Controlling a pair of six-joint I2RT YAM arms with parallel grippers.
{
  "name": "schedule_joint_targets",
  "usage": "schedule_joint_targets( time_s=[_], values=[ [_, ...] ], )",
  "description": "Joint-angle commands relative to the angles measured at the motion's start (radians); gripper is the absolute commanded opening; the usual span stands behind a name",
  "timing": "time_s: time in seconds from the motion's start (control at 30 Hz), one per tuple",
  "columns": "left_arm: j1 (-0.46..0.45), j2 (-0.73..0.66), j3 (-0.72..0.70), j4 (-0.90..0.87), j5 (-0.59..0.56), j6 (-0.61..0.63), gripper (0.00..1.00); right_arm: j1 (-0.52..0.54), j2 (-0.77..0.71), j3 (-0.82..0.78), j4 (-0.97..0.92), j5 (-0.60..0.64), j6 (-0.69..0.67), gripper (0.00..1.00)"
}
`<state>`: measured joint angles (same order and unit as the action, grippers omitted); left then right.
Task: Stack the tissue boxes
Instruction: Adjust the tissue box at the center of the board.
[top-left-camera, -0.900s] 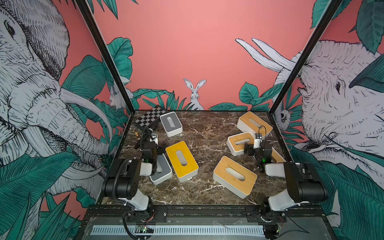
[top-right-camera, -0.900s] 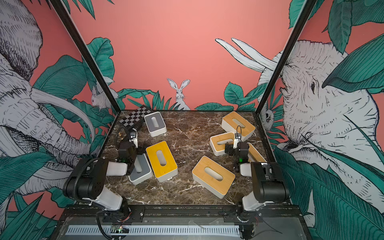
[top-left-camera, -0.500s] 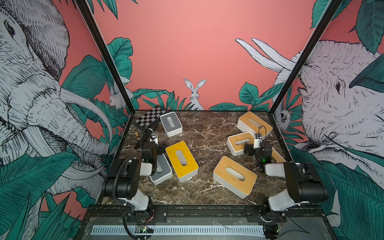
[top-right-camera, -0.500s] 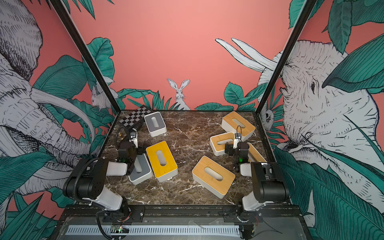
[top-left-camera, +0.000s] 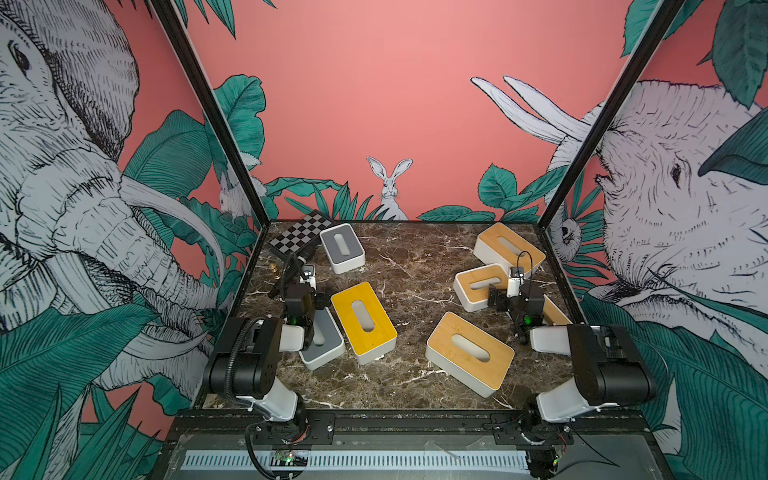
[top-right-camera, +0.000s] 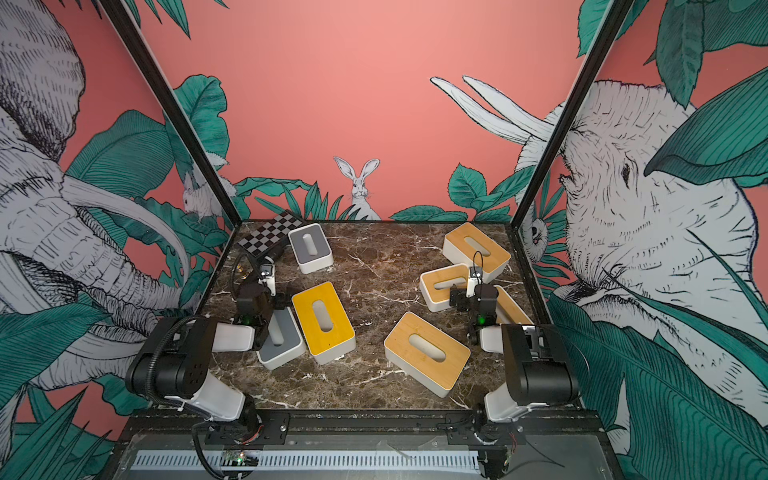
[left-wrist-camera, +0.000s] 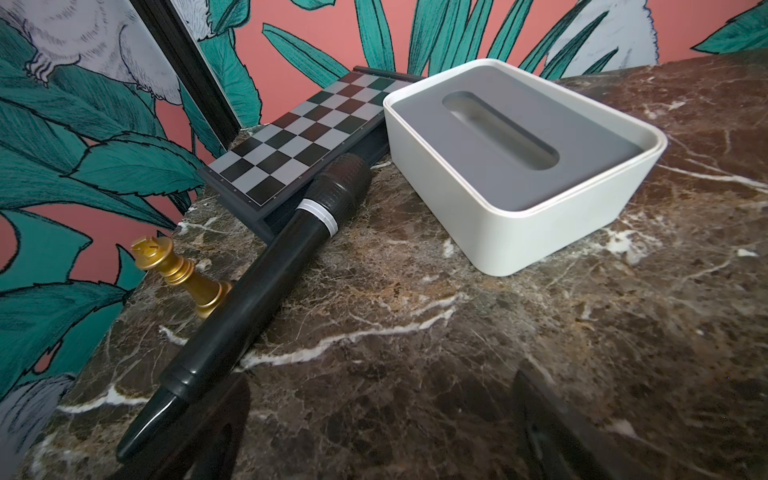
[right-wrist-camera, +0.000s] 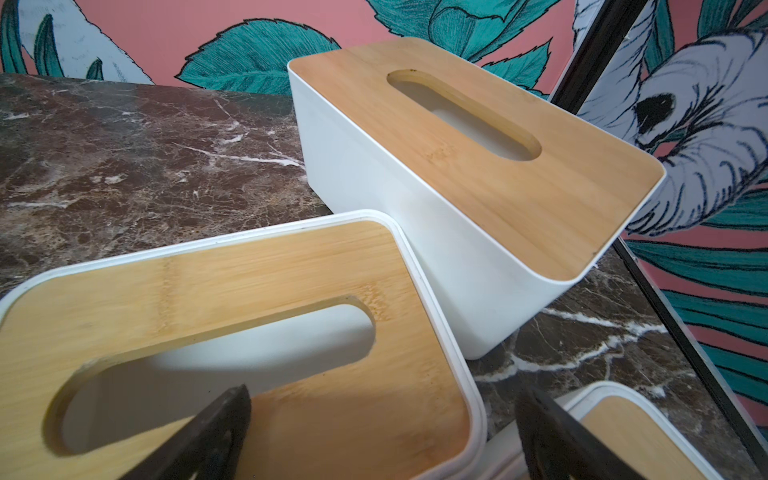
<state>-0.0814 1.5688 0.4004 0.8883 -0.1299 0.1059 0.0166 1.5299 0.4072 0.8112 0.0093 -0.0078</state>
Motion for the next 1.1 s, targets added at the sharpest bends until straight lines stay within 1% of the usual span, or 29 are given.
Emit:
schedule_joint_targets(
  time_s=[0.0,0.13,0.23,0.33,0.37,0.4,0.43,0.47,0.5,0.53,0.57,0.6,0.63,0.7,0.73,0.77,0.83,0.87,0.9,1.0,1.07],
  values=[
    [0.008,-0.015,0.009,-0.012,0.014,0.013,0.99,-0.006,-0.002,0.006,0.011,-0.005,-0.006,0.99],
    [0.009,-0.017,0.006,-0.008,0.014,0.012,1.00,-0.007,-0.001,0.007,0.011,-0.004,-0.006,0.99],
    [0.013,-0.021,-0.023,0.040,-0.115,-0.044,1.00,-0.012,-0.003,0.002,0.022,0.016,0.008,0.99],
    [0.010,-0.018,-0.014,0.028,-0.138,-0.043,0.99,-0.019,-0.003,-0.004,0.029,0.025,0.022,0.99],
    [0.004,-0.022,-0.025,0.061,-0.150,-0.037,1.00,-0.018,-0.009,0.004,0.034,0.040,0.029,0.99],
    [0.005,-0.047,-0.030,0.042,-0.152,-0.044,1.00,-0.017,-0.060,0.032,-0.085,0.080,0.041,0.99],
    [0.005,-0.078,-0.033,0.017,-0.122,-0.033,1.00,-0.018,-0.120,0.087,-0.244,0.125,0.050,0.99],
    [-0.003,-0.120,-0.014,-0.037,-0.161,-0.020,0.99,-0.018,-0.174,0.129,-0.355,0.157,0.062,0.99],
    [-0.010,-0.170,0.010,-0.143,-0.200,-0.038,1.00,-0.018,-0.228,0.151,-0.384,0.158,0.060,0.99],
    [-0.008,-0.226,0.027,-0.215,-0.223,-0.055,1.00,-0.017,-0.280,0.145,-0.371,0.140,0.064,0.99],
    [-0.009,-0.261,0.033,-0.243,-0.261,-0.067,0.99,-0.016,-0.332,0.138,-0.356,0.124,0.087,0.99],
    [-0.008,-0.303,0.054,-0.287,-0.295,-0.087,1.00,-0.012,-0.374,0.147,-0.360,0.117,0.124,0.99],
    [-0.009,-0.342,0.094,-0.381,-0.315,-0.113,1.00,-0.008,-0.407,0.173,-0.402,0.124,0.175,0.99],
    [-0.008,-0.406,0.209,-0.634,-0.344,-0.231,1.00,-0.007,-0.448,0.257,-0.560,0.192,0.328,0.99],
    [-0.009,-0.423,0.277,-0.786,-0.369,-0.323,0.99,-0.007,-0.460,0.309,-0.649,0.241,0.408,0.99],
    [-0.009,-0.433,0.340,-0.932,-0.366,-0.403,1.00,-0.011,-0.471,0.369,-0.777,0.284,0.482,0.99],
    [-0.009,-0.438,0.452,-1.130,-0.307,-0.490,0.99,-0.022,-0.502,0.451,-0.958,0.349,0.590,0.99],
    [-0.007,-0.438,0.503,-1.231,-0.269,-0.536,1.00,-0.032,-0.529,0.475,-1.029,0.357,0.637,0.99],
    [-0.006,-0.444,0.532,-1.286,-0.222,-0.563,0.99,-0.044,-0.556,0.481,-1.057,0.341,0.666,0.99],
    [0.002,-0.487,0.557,-1.334,0.013,-0.594,1.00,-0.065,-0.668,0.438,-1.056,0.232,0.731,0.99],
    [0.002,-0.508,0.564,-1.340,0.154,-0.593,1.00,-0.066,-0.684,0.454,-1.149,0.182,0.766,0.99]
  ],
)
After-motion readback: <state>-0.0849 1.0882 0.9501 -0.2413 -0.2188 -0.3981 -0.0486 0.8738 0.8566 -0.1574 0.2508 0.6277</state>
